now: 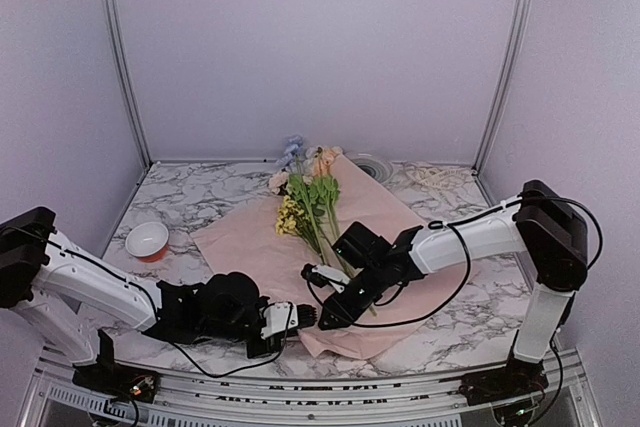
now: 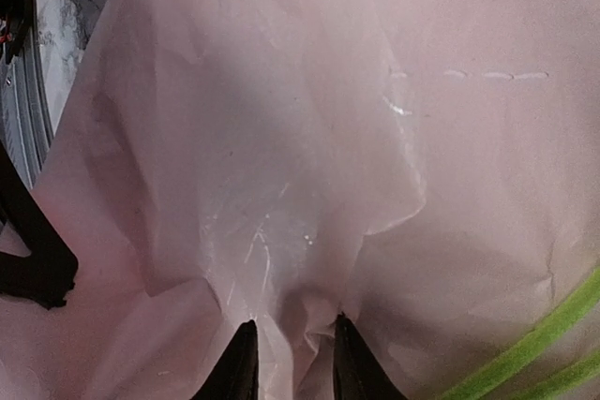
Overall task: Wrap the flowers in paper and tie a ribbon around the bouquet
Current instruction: Adjust the fake flower on the flattened wrapping paper.
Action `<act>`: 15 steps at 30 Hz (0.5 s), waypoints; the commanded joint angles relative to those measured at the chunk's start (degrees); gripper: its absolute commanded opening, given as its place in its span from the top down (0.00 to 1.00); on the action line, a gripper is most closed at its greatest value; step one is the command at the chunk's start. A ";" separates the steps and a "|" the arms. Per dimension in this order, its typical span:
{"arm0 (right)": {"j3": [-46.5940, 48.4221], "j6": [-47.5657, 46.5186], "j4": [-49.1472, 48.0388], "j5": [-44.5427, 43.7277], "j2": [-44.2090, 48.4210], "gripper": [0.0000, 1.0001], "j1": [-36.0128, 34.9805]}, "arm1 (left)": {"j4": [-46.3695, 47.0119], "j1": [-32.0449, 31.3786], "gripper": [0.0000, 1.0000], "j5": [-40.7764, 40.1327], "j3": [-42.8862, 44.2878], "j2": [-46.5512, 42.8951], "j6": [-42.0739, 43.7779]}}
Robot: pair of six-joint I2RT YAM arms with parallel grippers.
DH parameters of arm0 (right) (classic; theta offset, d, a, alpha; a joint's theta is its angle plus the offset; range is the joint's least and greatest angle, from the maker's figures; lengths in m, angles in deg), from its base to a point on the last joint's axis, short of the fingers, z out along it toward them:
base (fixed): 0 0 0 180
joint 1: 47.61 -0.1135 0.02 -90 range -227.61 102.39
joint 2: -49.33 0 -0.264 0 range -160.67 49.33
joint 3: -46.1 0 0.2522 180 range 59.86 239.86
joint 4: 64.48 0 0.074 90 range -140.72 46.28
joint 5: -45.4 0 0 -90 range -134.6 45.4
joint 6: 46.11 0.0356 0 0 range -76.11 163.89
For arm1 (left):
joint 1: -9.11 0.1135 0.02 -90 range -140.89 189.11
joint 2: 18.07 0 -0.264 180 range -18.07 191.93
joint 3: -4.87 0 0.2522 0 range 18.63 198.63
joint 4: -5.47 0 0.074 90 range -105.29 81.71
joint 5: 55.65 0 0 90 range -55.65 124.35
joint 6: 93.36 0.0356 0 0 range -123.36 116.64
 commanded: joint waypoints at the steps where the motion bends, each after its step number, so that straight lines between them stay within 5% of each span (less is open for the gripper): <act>1: 0.95 -0.73 3.45 -0.34 4.98 0.73 -0.36 | -2.45 0.71 1.00 4.21 0.98 -0.67 -2.31; 6: 0.56 3.67 5.61 -7.96 10.97 0.75 5.69 | -3.56 0.80 1.00 4.62 1.68 0.51 -2.00; 11: 1.56 5.93 12.97 -25.55 7.75 0.83 9.38 | -3.94 0.88 1.00 4.89 2.24 0.81 -1.96; 15: 1.55 6.39 14.47 -30.11 5.43 0.86 9.38 | -4.00 0.97 1.00 5.08 2.34 1.08 -1.96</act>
